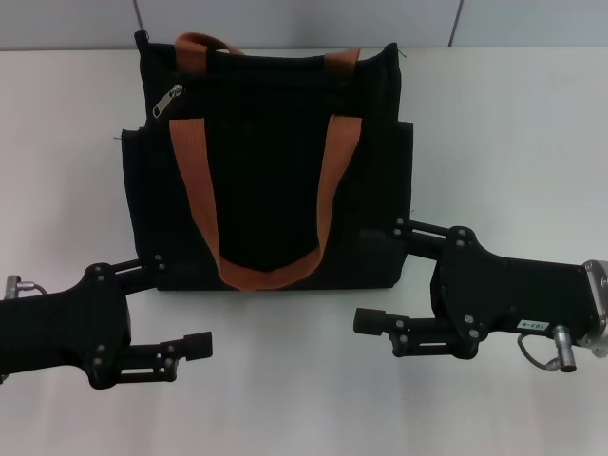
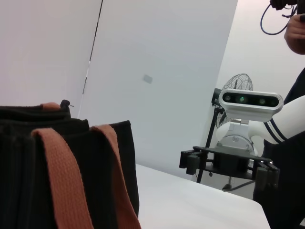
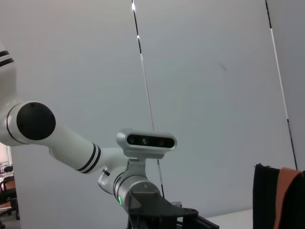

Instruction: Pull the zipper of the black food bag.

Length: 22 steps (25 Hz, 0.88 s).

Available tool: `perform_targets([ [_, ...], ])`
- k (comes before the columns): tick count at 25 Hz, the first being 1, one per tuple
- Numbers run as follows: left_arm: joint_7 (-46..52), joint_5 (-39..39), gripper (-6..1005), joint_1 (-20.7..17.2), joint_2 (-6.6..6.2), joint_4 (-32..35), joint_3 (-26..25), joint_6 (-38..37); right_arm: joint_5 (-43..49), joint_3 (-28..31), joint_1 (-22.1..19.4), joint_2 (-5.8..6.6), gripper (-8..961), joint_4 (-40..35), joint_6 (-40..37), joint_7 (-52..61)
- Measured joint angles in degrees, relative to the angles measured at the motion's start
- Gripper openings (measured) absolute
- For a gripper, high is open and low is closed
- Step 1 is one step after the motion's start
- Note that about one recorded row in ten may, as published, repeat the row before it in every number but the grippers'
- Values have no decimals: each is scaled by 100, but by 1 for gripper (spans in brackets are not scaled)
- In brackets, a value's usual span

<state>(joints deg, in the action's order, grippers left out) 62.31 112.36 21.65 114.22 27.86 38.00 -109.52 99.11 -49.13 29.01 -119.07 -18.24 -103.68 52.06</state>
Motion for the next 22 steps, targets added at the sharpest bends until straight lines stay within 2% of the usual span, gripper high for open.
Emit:
perform_targets([
  [15,-10,-1,826,37,47,16,32,-123,15,0,32,-20,810,17,161,-38],
  [22,-12,-153,827,68,65,16,-186,-256,15,-11,57,-24,809,17,233,-41],
])
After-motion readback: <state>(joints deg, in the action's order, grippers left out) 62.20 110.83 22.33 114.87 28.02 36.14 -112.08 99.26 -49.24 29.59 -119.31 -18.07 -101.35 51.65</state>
